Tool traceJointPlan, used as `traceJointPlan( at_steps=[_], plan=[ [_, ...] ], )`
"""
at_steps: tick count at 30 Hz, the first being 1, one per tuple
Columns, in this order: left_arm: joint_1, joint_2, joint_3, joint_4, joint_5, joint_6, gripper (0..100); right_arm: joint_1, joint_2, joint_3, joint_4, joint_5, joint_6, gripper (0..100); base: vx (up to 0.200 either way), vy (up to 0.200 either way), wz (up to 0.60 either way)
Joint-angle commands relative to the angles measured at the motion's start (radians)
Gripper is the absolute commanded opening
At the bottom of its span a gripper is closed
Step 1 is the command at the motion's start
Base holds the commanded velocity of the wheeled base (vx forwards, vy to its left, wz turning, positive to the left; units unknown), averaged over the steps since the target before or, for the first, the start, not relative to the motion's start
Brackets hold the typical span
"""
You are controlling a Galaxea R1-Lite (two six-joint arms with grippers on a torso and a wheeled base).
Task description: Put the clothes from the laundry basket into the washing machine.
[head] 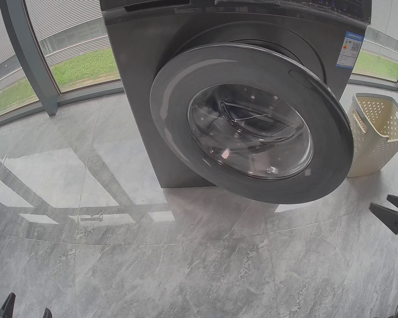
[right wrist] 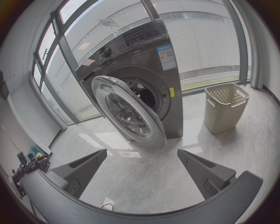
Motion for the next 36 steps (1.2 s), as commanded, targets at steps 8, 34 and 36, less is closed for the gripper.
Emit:
traceJointPlan(
  at_steps=[8, 34, 36],
  plan=[
    [0.000, -0.011, 0.018, 0.000, 0.000, -0.004, 100, 0.111, 0.385, -0.158, -0.124, 0.007, 0.044, 100, 0.000, -0.050, 0.00],
    [-0.002, -0.011, 0.018, 0.000, -0.010, -0.009, 100, 0.090, 0.497, -0.148, -0.267, -0.079, 0.032, 100, 0.092, -0.015, 0.00],
    [0.000, -0.011, 0.018, 0.000, -0.010, -0.009, 100, 0.100, 0.479, -0.115, -0.267, -0.079, 0.029, 100, 0.000, -0.200, 0.00]
  ],
)
